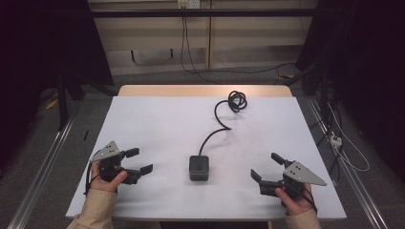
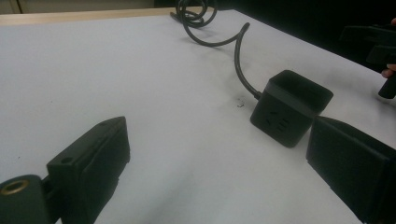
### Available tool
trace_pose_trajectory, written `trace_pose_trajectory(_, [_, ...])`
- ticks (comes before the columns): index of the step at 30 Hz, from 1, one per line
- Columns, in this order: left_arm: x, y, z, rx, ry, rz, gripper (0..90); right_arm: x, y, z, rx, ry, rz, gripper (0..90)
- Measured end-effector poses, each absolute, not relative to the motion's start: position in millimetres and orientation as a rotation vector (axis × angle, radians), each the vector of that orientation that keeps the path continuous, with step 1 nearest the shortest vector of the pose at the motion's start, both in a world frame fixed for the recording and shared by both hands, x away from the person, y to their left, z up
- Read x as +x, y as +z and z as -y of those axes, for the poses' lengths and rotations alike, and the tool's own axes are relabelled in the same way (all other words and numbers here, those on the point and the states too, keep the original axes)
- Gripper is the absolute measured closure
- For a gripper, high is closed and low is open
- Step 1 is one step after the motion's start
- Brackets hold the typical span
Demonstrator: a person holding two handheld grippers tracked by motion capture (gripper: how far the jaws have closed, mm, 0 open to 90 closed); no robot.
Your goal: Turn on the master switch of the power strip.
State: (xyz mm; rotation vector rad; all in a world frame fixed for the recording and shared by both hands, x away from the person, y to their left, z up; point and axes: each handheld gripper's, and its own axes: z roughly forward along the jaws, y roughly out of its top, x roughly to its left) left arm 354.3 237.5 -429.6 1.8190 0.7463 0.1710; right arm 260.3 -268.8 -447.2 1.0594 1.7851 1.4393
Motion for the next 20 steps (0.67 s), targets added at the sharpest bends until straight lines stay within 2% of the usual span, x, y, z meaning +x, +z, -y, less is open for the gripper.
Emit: trace_pose_trajectory(20, [353.8,-432.9,-235.2,1.835,0.165,-0.738,5.8,261.1,-447.9,268.3,1.059,1.433,-1.79,5.6])
